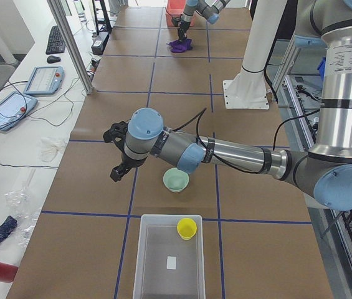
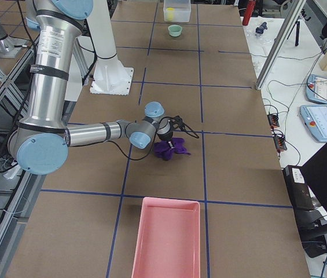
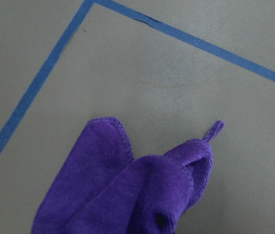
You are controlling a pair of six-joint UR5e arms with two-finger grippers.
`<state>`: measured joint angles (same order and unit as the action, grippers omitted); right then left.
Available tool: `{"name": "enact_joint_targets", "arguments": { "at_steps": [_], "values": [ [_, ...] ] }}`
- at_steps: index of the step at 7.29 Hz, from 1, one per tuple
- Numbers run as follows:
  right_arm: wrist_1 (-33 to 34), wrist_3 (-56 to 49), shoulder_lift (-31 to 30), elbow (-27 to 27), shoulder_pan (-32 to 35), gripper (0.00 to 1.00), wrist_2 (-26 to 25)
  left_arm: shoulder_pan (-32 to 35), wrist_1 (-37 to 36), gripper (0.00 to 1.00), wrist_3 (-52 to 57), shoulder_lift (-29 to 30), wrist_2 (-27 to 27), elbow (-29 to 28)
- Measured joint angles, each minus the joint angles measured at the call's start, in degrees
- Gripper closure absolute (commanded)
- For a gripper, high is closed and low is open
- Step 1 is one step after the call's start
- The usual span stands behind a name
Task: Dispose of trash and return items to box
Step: 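Lift the purple cloth with the right gripper into the pink bin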
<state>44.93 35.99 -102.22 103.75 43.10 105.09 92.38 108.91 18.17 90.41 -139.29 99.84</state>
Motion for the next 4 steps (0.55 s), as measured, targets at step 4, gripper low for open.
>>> {"name": "enact_joint_targets", "arguments": {
  "at_steps": [4],
  "values": [
    [10.72,-31.95,-1.87,1.93,25.46,1.0,15.17,-0.79,0.02,0.0,-11.31,1.64,2.81,3.07]
  ]
}}
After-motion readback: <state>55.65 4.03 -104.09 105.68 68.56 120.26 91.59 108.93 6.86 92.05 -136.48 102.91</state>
